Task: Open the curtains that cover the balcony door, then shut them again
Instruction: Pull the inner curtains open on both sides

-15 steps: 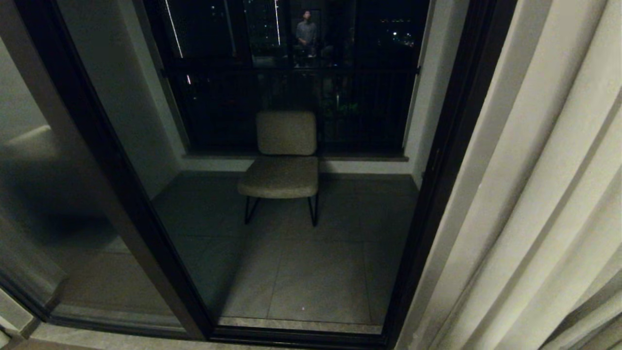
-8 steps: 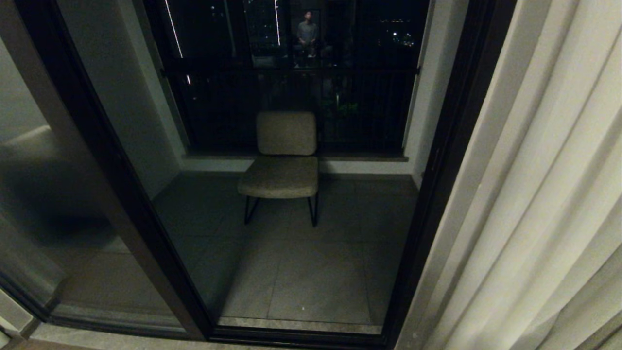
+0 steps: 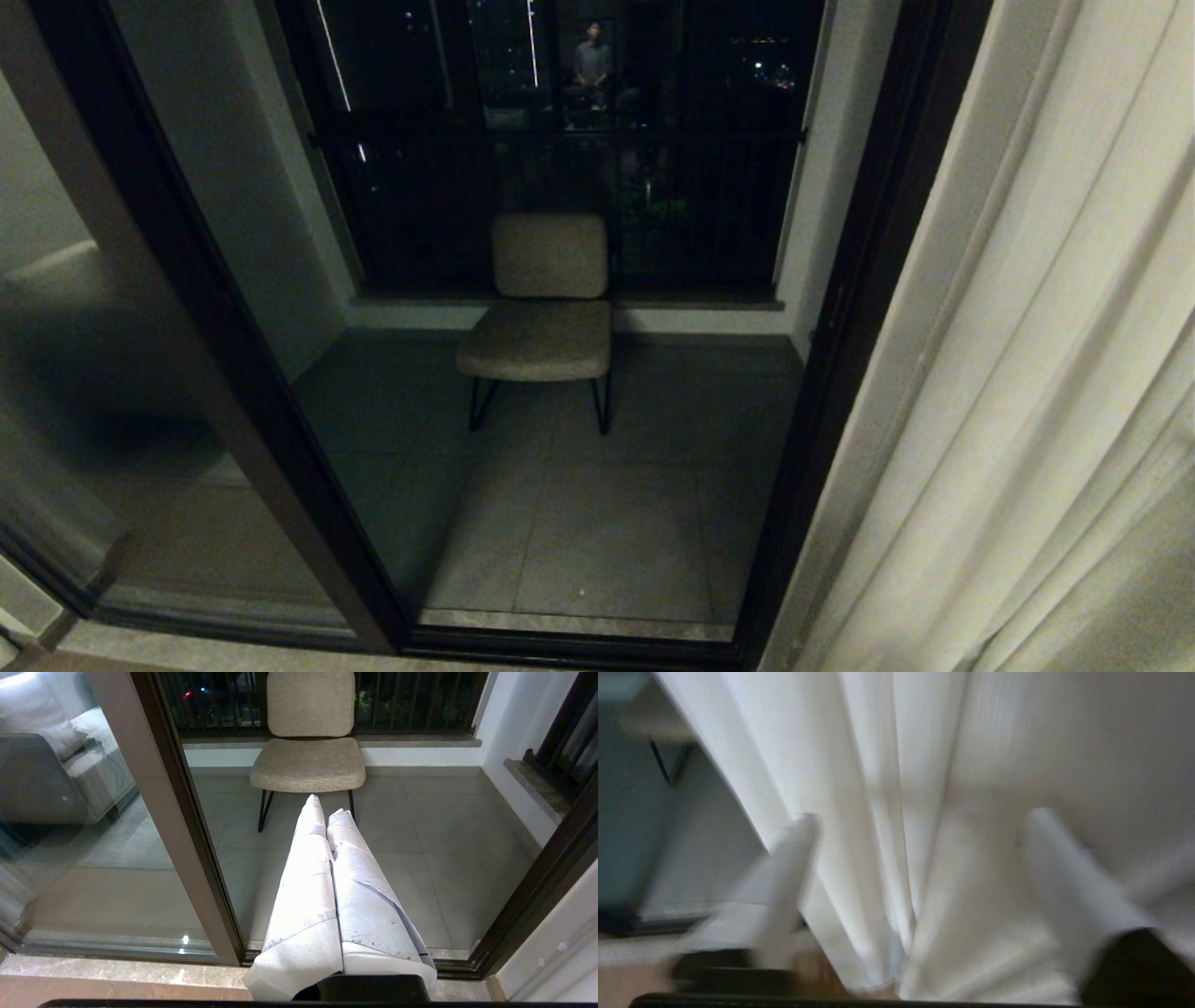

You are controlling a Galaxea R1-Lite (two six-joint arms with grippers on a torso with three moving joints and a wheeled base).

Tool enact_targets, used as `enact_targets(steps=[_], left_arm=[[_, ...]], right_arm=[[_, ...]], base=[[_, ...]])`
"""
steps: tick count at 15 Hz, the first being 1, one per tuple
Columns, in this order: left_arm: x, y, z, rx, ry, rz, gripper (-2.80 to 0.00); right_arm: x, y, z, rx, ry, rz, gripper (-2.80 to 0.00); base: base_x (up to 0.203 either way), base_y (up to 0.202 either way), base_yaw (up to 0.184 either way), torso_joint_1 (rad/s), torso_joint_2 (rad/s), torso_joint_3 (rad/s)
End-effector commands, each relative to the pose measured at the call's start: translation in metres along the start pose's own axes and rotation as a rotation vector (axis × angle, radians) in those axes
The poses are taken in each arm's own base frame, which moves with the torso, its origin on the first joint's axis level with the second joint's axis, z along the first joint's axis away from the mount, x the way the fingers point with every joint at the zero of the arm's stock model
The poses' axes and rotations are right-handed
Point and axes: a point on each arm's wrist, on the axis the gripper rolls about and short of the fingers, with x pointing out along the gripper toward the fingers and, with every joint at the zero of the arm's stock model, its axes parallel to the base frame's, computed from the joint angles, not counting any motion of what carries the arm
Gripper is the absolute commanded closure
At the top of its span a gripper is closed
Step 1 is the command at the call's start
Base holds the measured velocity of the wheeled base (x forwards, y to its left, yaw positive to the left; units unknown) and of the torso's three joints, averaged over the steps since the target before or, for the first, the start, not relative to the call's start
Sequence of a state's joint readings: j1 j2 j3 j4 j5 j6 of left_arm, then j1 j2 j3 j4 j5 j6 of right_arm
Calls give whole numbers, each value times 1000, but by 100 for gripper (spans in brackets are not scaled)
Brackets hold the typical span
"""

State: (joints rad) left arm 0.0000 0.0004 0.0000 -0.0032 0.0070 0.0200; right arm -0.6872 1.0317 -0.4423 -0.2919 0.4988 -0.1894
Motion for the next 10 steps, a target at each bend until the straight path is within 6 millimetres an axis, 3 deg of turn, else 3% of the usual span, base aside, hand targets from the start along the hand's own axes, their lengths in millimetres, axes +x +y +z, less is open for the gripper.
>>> enact_targets(steps=[1,6,10], left_arm=[[0,0,0,0,0,1,0],[0,0,0,0,0,1,0],[0,0,0,0,0,1,0]], right_arm=[[-3,14,-17,-36,46,-24,0],[-4,37,-54,-118,222,-182,0],[-26,57,-86,-173,233,-110,0]], base=[[0,0,0,0,0,0],[0,0,0,0,0,0],[0,0,0,0,0,0]])
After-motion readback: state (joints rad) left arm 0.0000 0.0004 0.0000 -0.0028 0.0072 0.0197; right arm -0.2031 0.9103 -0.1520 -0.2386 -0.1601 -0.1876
